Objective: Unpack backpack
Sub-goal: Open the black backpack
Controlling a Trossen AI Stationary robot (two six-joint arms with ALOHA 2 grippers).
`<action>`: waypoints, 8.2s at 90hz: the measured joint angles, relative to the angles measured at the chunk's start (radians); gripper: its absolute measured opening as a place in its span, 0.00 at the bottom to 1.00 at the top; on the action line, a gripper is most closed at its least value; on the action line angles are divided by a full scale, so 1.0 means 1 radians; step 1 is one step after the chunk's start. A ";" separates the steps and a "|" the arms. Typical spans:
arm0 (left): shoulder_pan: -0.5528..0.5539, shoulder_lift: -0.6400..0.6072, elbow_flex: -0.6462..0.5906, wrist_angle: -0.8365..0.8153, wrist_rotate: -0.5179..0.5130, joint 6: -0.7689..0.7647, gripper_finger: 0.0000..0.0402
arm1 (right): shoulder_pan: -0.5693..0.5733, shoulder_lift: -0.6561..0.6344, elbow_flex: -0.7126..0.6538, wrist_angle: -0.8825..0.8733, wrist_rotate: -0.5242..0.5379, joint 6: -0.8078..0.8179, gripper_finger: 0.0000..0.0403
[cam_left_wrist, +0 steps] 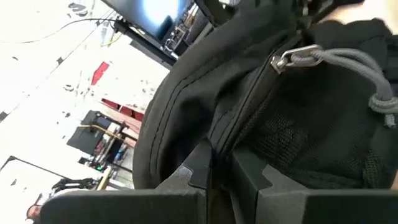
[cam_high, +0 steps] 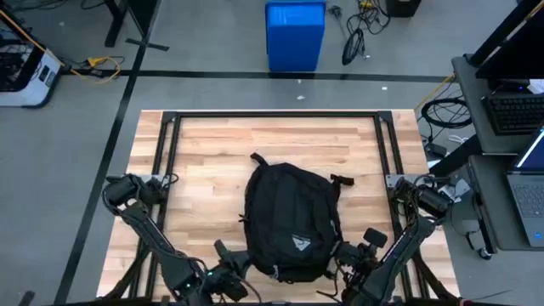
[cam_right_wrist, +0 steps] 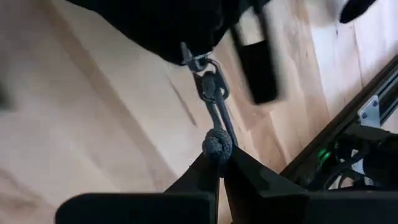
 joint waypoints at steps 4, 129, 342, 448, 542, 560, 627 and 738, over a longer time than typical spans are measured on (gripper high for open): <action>-0.004 -0.009 0.000 0.002 0.000 -0.006 0.04 | 0.000 0.000 -0.007 0.001 0.000 -0.018 0.00; 0.016 -0.032 0.002 -0.023 0.031 -0.102 0.04 | 0.103 0.002 0.269 0.176 0.423 -0.252 0.12; 0.119 -0.028 0.000 -0.113 0.254 -0.286 0.23 | -0.174 0.000 0.361 0.281 0.759 -1.152 0.01; 0.111 -0.027 0.002 0.050 0.510 -0.367 0.33 | -0.226 0.001 0.388 0.236 0.711 -0.999 0.00; 0.217 0.137 0.000 0.238 0.550 -0.490 0.33 | -0.227 0.001 0.388 0.240 0.684 -0.990 0.00; 0.234 0.137 0.000 0.233 0.564 -0.498 0.24 | -0.228 0.001 0.388 0.238 0.684 -0.990 0.00; 0.164 0.046 0.001 -0.111 0.613 -0.654 0.00 | -0.231 0.001 0.388 0.238 0.641 -0.967 0.00; 0.212 0.033 0.002 -1.262 0.793 -1.466 0.00 | -0.235 0.001 0.389 0.226 0.636 -0.960 0.00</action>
